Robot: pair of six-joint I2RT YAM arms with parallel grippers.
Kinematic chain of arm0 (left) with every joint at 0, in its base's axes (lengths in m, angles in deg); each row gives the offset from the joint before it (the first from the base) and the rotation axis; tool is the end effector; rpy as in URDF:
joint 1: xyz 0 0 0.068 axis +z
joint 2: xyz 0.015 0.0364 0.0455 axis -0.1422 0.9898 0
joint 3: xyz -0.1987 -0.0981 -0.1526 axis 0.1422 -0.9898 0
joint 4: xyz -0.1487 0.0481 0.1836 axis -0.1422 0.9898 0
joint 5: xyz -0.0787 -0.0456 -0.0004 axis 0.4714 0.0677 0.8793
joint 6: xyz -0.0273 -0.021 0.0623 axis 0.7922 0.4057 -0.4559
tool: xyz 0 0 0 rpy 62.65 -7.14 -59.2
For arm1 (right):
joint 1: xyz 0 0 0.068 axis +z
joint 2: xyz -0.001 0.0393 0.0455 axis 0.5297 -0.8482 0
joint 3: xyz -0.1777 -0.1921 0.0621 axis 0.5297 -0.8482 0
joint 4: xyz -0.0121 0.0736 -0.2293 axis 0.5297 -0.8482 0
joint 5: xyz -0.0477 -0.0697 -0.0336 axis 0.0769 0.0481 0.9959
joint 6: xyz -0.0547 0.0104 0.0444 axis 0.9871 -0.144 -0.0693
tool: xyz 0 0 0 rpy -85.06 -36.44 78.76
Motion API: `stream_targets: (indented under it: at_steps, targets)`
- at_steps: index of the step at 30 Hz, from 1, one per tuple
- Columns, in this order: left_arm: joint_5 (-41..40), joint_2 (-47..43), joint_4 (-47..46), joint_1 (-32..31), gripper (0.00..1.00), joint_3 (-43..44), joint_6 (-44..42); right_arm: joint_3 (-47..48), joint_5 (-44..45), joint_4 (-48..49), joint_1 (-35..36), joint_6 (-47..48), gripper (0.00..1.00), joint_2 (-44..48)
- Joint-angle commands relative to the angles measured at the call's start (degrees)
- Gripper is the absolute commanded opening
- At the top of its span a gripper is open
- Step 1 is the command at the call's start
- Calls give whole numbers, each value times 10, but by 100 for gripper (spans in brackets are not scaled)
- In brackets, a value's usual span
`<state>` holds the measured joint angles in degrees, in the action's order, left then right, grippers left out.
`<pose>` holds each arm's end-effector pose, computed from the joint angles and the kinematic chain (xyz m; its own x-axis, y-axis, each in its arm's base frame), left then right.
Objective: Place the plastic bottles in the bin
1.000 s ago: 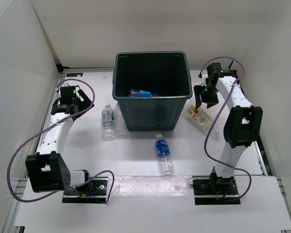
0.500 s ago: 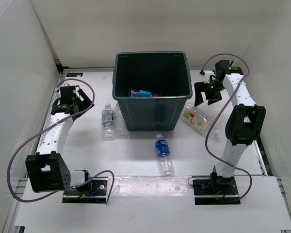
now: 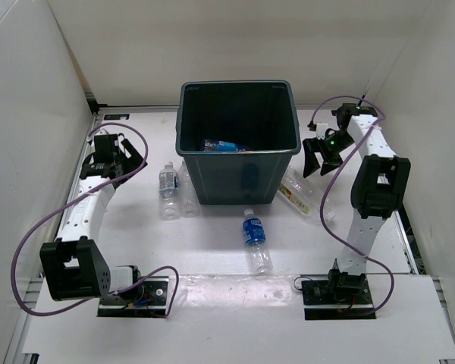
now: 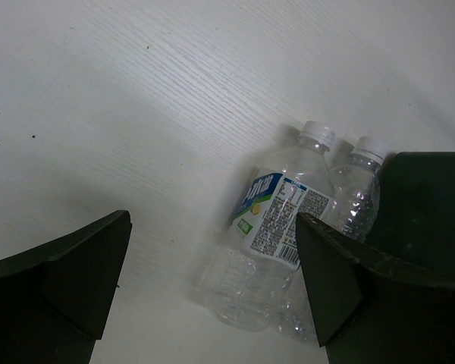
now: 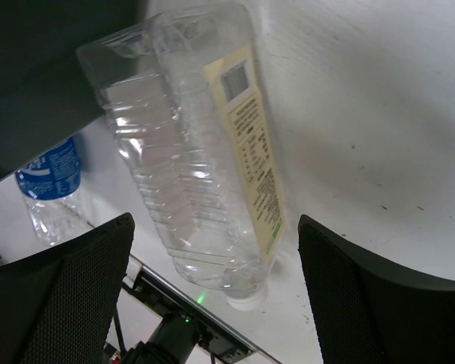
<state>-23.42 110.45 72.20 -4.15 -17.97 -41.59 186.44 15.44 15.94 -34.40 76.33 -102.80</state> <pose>0.2672 0.0255 0.2602 -0.5668 -0.5600 -0.6043 -0.5173 0.8128 -0.2680 0.3779 0.0086 0.2223 -0.8964 -0.3640 -0.2528 -0.4346 0.8338 0.3404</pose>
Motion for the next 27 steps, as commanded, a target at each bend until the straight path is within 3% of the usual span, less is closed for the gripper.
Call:
stream_targets:
  at_steps: [1,6,19,27]
  targets:
    - [2,-14,1,4,100,9,1,29,-49,-27,-5,30,90,20]
    - [5,-10,0,2,100,12,0,14,-46,-41,10,81,90,40]
    - [10,-18,0,0,100,8,3,-56,37,-37,68,73,90,31]
    - [7,-20,5,4,100,9,-2,-60,173,-20,104,0,90,-5]
